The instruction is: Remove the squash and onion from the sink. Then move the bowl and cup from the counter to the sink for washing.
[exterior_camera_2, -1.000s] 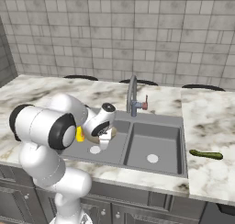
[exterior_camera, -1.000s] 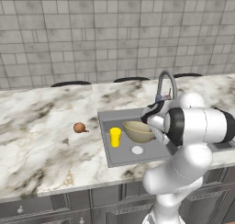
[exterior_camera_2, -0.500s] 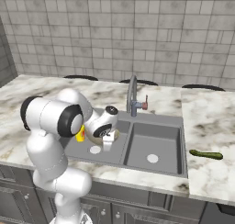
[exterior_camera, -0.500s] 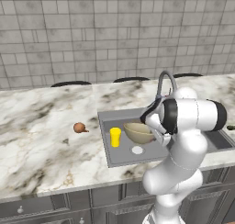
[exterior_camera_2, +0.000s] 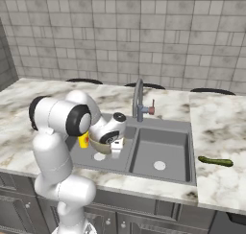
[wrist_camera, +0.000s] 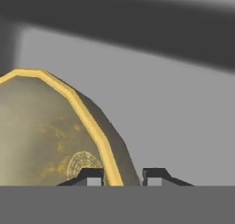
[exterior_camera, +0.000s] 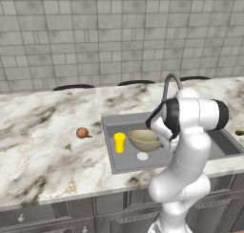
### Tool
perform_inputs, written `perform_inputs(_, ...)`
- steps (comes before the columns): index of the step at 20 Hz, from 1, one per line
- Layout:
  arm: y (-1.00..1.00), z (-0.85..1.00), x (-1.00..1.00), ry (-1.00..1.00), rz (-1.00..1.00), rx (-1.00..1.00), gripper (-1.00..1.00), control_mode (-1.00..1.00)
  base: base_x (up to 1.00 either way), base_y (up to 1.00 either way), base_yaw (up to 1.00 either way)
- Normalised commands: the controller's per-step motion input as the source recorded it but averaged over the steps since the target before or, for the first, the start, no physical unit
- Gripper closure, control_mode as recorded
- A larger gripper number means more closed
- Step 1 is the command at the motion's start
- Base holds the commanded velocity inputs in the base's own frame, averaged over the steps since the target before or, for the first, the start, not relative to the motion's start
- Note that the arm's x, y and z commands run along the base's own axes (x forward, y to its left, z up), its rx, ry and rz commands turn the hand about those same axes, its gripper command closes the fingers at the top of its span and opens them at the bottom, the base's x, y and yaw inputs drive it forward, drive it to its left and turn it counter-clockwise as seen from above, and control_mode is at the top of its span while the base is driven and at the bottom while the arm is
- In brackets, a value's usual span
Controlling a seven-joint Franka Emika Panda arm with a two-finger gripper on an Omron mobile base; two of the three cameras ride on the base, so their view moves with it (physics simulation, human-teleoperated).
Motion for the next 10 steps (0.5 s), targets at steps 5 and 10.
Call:
perform_inputs(5,-0.07,-0.21,0.23,0.00,-0.02,-0.02,1.00,-1.00,0.00,0.00,0.00)
perform_inputs(10,-0.01,-0.23,0.12,0.00,-0.01,0.00,1.00,-1.00,0.00,0.00,0.00)
